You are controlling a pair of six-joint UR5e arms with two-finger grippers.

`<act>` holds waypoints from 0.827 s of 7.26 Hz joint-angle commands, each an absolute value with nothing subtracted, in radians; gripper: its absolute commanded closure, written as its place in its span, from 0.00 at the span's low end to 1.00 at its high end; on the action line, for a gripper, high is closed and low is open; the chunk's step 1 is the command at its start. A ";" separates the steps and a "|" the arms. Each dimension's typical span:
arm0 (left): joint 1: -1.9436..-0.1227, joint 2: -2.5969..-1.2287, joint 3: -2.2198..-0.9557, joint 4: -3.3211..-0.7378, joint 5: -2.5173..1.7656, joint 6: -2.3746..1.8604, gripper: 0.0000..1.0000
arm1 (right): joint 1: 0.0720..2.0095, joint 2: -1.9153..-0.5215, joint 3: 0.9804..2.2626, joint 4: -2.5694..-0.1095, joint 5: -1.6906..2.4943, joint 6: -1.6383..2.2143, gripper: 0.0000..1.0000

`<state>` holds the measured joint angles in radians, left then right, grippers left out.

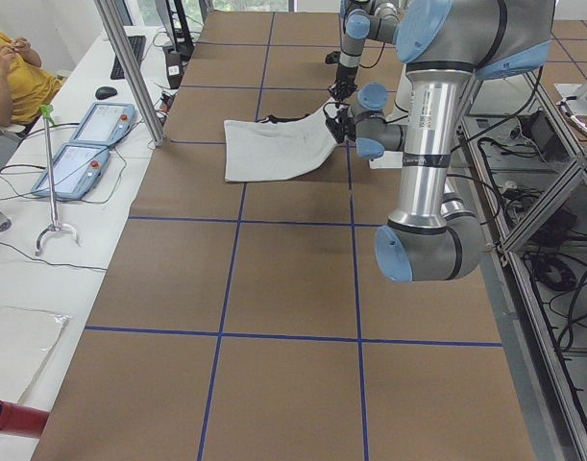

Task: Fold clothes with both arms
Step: 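Grasp the near edge with both grippers and lift it toward the far edge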

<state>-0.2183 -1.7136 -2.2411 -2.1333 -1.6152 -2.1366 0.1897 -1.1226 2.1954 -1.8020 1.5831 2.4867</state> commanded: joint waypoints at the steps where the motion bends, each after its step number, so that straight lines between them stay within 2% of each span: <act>1: -0.219 -1.770 -2.359 -1.964 -1.627 -2.155 1.00 | 0.193 -1.092 2.277 -1.919 1.589 2.493 1.00; 3: -0.323 -1.849 -2.285 -1.908 -1.658 -2.090 1.00 | 0.312 -1.025 2.196 -1.902 1.597 2.375 1.00; 6: -0.509 -1.992 -2.085 -1.867 -1.735 -1.923 1.00 | 0.495 -0.913 1.957 -1.774 1.705 2.272 1.00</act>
